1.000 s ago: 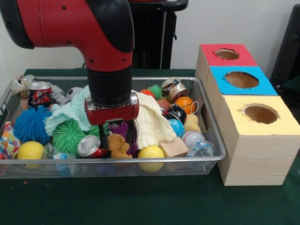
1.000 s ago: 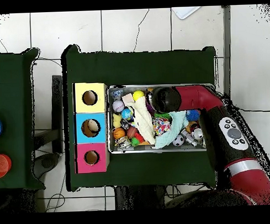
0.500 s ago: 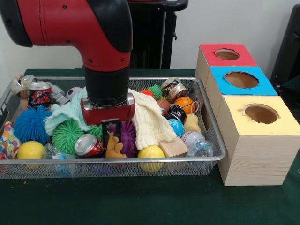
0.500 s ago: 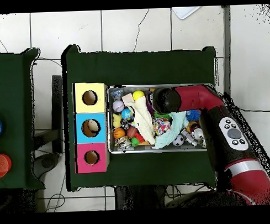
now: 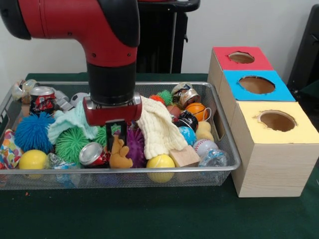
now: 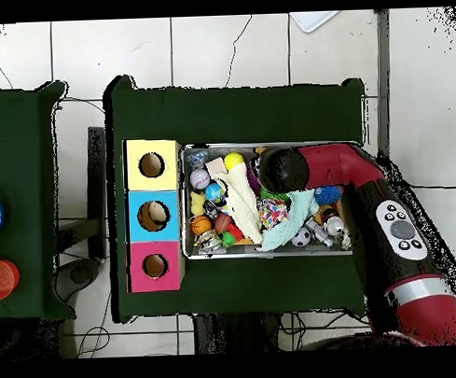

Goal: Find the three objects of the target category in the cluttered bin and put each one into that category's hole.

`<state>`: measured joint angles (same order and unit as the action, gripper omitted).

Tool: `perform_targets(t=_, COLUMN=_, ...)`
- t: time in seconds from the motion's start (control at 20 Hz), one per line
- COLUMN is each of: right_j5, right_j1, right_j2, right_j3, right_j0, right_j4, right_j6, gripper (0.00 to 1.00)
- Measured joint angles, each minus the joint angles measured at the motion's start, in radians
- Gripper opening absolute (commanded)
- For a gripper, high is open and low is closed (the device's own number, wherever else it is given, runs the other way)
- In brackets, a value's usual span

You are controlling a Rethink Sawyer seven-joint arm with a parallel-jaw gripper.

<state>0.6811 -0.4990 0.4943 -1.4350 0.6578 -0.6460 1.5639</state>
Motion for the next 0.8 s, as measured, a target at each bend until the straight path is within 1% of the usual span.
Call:
perform_targets(t=0.05, right_j5=0.006, right_j1=-0.056, right_j2=0.009, right_j3=-0.052, right_j0=0.011, right_j4=0.044, right_j6=0.0, gripper=0.0)
perform_targets(t=0.15, right_j5=0.018, right_j1=-0.1, right_j2=0.009, right_j3=-0.087, right_j0=0.011, right_j4=0.077, right_j6=0.0, gripper=0.0)
perform_targets(t=0.35, right_j5=0.059, right_j1=-0.217, right_j2=0.009, right_j3=-0.163, right_j0=-0.002, right_j4=0.153, right_j6=0.0, gripper=0.0)
perform_targets(t=0.5, right_j5=0.092, right_j1=-0.323, right_j2=0.008, right_j3=-0.221, right_j0=-0.036, right_j4=0.216, right_j6=0.0, gripper=0.0)
perform_targets(t=0.55, right_j5=0.095, right_j1=-0.339, right_j2=0.008, right_j3=-0.23, right_j0=-0.043, right_j4=0.226, right_j6=0.0, gripper=0.0)
perform_targets(t=0.6, right_j5=0.099, right_j1=-0.373, right_j2=0.006, right_j3=-0.252, right_j0=-0.062, right_j4=0.251, right_j6=0.0, gripper=0.0)
perform_targets(t=0.7, right_j5=0.099, right_j1=-0.407, right_j2=0.002, right_j3=-0.279, right_j0=-0.086, right_j4=0.277, right_j6=0.0, gripper=0.0)
perform_targets(t=0.75, right_j5=0.099, right_j1=-0.441, right_j2=-0.005, right_j3=-0.311, right_j0=-0.114, right_j4=0.303, right_j6=0.0, gripper=0.0)
perform_targets(t=0.8, right_j5=0.099, right_j1=-0.451, right_j2=-0.008, right_j3=-0.322, right_j0=-0.124, right_j4=0.31, right_j6=0.001, gripper=0.0)
